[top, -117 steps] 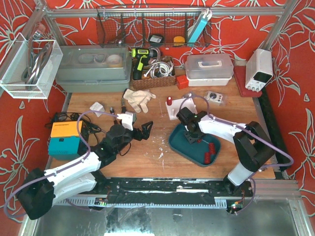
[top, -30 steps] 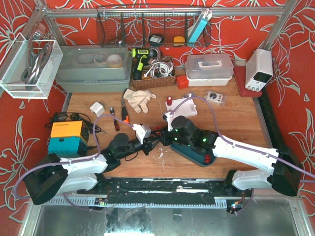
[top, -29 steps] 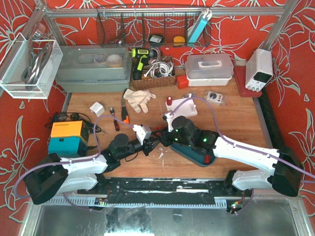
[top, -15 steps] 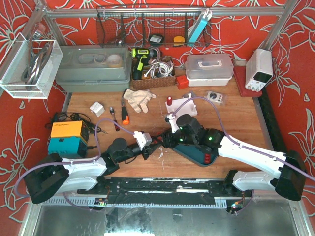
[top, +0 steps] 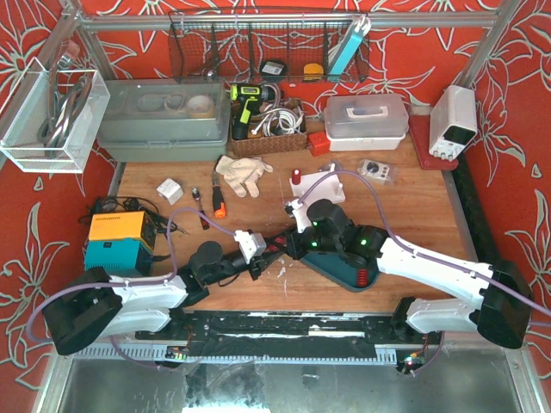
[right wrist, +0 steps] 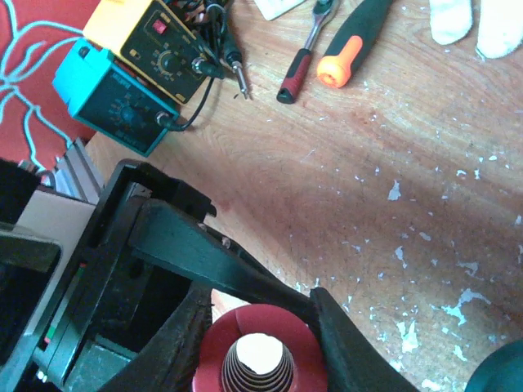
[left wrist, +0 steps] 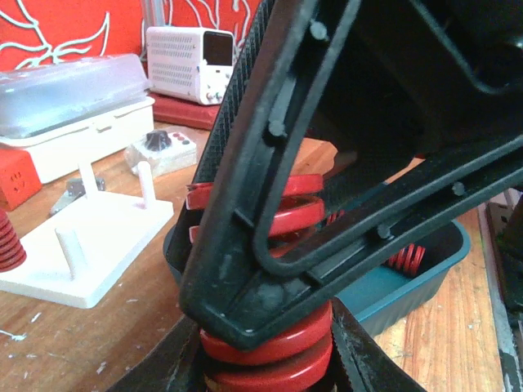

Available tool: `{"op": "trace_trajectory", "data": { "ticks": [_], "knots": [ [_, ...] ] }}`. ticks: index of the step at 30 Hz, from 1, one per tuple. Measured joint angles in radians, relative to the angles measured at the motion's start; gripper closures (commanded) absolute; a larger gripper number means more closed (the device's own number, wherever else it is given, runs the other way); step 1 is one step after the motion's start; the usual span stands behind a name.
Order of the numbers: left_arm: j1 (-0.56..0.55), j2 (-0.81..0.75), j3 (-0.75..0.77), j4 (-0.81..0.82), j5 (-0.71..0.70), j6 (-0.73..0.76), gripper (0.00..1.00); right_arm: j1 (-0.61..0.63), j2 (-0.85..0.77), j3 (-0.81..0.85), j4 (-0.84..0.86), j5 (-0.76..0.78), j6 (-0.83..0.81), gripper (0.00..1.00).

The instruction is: Install the large spring

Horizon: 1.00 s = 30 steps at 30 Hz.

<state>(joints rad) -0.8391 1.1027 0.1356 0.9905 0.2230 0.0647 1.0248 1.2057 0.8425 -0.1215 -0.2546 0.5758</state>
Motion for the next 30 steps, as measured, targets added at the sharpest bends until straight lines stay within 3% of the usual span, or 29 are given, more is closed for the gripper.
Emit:
{"op": "trace_trajectory", "data": {
  "ticks": [1,3,7,8,13,21,30],
  "knots": [
    [0.0,0.001,0.0,-0.002,-0.002,0.0,0.94,0.0,-0.002,-0.006,0.005,0.0,0.005,0.9],
    [-0.001,0.004,0.0,-0.002,-0.009,-0.002,0.7,-0.005,-0.003,-0.009,0.008,-0.005,0.005,1.0],
    [-0.007,0.004,0.014,-0.018,-0.052,-0.006,0.15,-0.006,-0.007,-0.009,0.013,0.003,-0.008,1.0],
    [-0.007,0.004,0.02,-0.026,-0.071,-0.011,0.09,-0.007,-0.013,-0.01,0.013,0.018,-0.013,1.0],
    [-0.006,0.02,0.051,-0.063,-0.156,-0.034,0.0,-0.025,-0.043,-0.01,0.013,0.156,-0.05,1.0],
    [0.002,0.09,0.132,-0.19,-0.311,-0.089,0.0,-0.18,-0.032,-0.058,0.107,0.494,-0.1,1.0],
    [0.059,0.101,0.151,-0.274,-0.36,-0.204,0.0,-0.433,0.223,0.072,0.156,0.568,-0.228,1.0]
  ]
}}
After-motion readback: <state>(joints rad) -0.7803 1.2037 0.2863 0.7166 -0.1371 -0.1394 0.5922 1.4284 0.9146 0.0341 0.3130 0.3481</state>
